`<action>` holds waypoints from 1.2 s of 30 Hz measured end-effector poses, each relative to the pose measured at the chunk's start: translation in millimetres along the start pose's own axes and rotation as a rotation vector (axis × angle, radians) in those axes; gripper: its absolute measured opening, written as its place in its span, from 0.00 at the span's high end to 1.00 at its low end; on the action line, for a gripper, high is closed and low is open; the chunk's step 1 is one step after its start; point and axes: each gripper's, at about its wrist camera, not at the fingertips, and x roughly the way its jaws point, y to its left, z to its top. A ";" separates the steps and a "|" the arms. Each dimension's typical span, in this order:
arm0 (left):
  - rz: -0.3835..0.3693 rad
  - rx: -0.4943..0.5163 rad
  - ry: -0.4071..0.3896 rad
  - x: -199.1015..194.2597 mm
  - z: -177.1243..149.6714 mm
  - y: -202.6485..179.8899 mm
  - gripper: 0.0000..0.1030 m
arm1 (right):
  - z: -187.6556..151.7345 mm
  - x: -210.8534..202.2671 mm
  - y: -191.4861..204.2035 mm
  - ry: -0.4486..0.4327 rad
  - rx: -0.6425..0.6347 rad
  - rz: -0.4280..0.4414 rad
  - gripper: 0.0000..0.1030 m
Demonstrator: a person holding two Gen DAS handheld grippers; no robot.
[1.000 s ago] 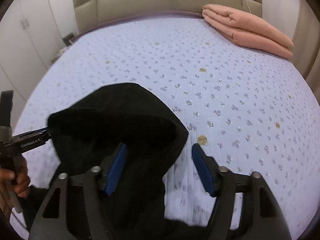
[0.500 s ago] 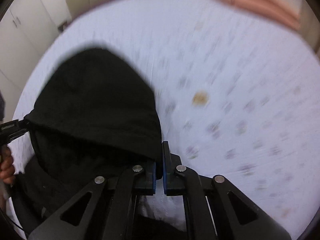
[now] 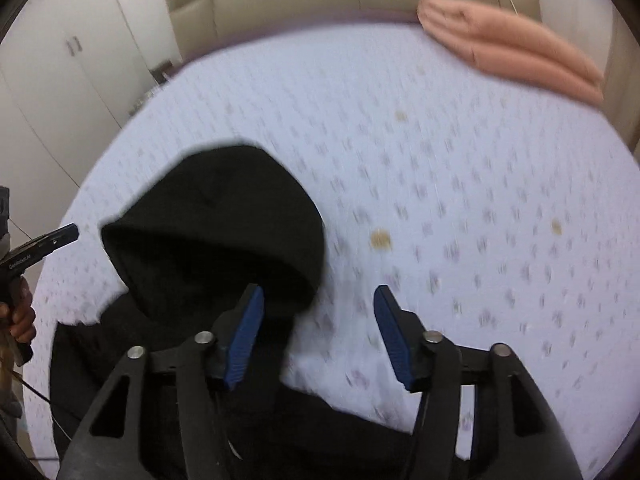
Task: Fold large clothes
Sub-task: 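Lift the hood with both grippers and fold it down onto the hem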
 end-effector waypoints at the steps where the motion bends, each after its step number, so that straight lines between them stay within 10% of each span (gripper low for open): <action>1: 0.000 0.000 -0.003 8.3 7.2 -7.3 0.62 | 7.4 2.8 8.5 -0.004 -0.008 0.005 0.40; 8: 0.005 0.104 0.205 102.8 -14.9 -25.8 0.60 | 19.2 78.2 56.1 0.101 -0.122 -0.048 0.40; 13: -0.058 0.090 0.144 103.5 -49.9 -10.4 0.60 | -26.8 108.7 52.9 0.163 -0.175 -0.051 0.40; 23: 0.009 0.165 0.097 73.0 -31.3 -35.9 0.60 | -15.1 77.8 33.9 0.143 -0.097 0.036 0.37; 30: -0.026 0.023 0.011 47.6 -4.5 -13.5 0.60 | -0.3 52.1 -14.0 0.091 -0.001 0.051 0.28; 36: -0.056 -0.150 0.138 91.6 -0.1 33.1 0.58 | -2.8 92.3 -50.6 0.185 0.126 0.167 0.27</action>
